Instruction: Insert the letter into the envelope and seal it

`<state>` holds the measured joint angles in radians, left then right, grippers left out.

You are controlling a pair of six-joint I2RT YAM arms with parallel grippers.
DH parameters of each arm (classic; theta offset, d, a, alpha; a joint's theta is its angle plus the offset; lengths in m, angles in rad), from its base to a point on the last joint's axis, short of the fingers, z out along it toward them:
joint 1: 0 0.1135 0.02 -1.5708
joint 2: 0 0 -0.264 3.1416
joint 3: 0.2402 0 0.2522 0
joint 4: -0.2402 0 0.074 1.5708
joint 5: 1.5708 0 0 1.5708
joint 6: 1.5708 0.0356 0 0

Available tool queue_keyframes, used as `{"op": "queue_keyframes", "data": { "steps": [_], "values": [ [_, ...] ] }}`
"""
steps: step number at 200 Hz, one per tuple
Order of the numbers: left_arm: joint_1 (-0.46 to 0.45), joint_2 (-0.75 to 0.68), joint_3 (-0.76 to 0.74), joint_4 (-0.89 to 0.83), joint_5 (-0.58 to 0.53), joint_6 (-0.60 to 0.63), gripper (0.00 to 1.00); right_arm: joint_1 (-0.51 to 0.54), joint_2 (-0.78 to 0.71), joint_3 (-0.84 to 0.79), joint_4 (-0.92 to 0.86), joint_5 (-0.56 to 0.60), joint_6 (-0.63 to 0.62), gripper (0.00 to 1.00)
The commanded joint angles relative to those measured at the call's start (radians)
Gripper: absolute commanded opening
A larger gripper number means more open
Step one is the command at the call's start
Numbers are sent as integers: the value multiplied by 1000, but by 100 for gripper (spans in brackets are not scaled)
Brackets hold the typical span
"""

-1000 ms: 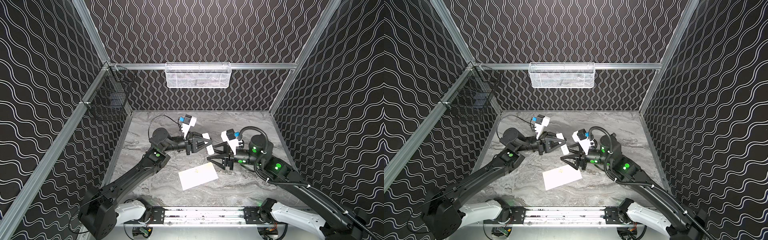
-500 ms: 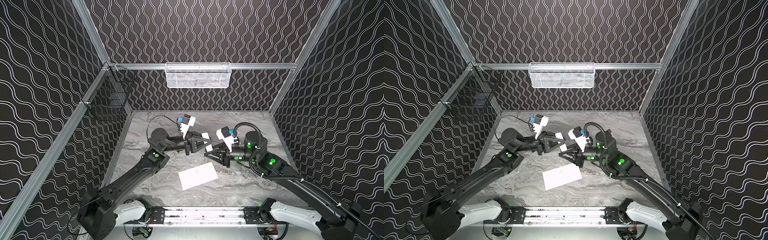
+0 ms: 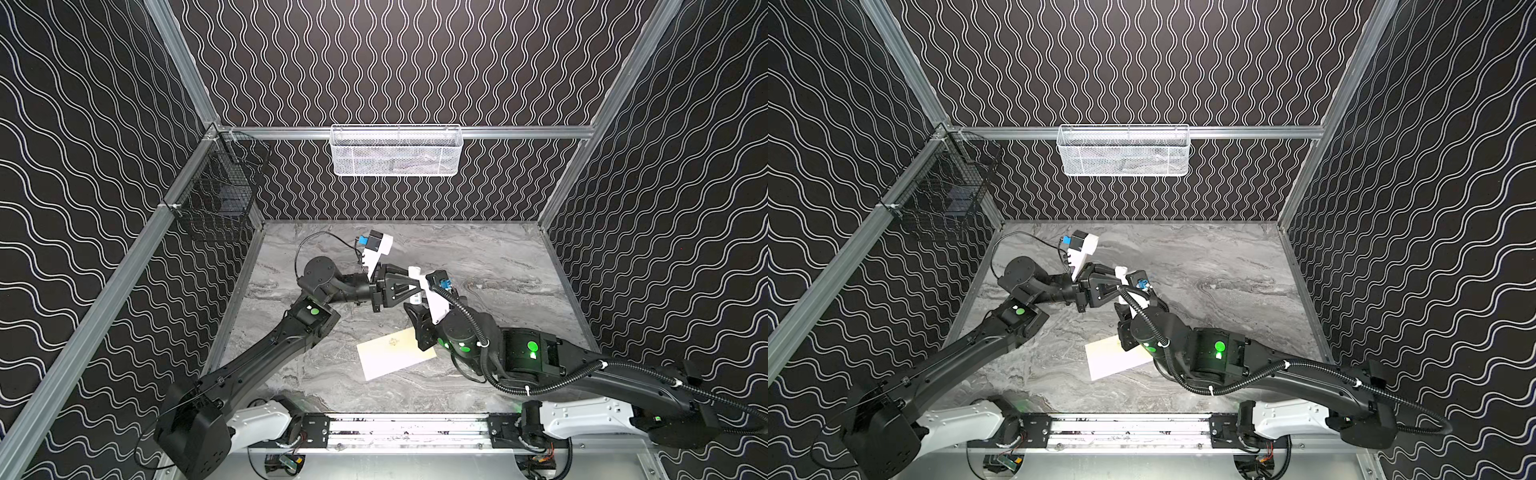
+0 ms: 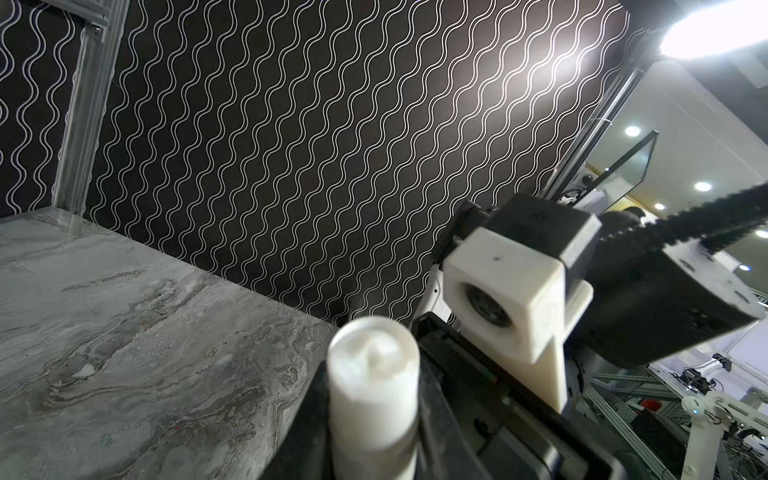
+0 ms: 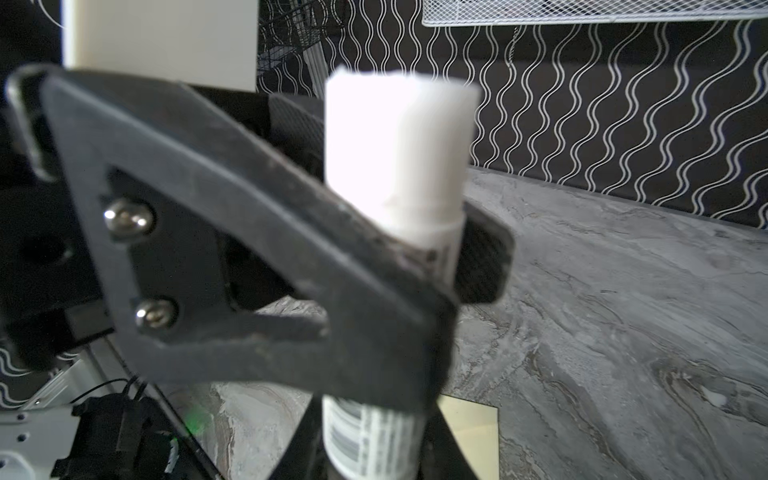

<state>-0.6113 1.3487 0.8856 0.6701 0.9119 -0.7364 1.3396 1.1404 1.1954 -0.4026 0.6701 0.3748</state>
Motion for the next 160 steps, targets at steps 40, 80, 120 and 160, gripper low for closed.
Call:
{"op": "queue_keyframes", "data": {
  "steps": [40, 80, 120, 160],
  "values": [
    [12, 7, -1, -9, -12, -8, 0, -97, -257, -232, 317, -562, -216, 73],
    [10, 1, 9, 47, 36, -69, 0, -433, -342, -384, 491, -1069, -139, 75],
    [7, 0, 11, 53, 42, -83, 0, -588, -245, -421, 681, -1323, 18, 72],
    [4, 1, 12, 75, 34, -98, 0, -594, -167, -422, 809, -1403, 69, 59]
  ]
}}
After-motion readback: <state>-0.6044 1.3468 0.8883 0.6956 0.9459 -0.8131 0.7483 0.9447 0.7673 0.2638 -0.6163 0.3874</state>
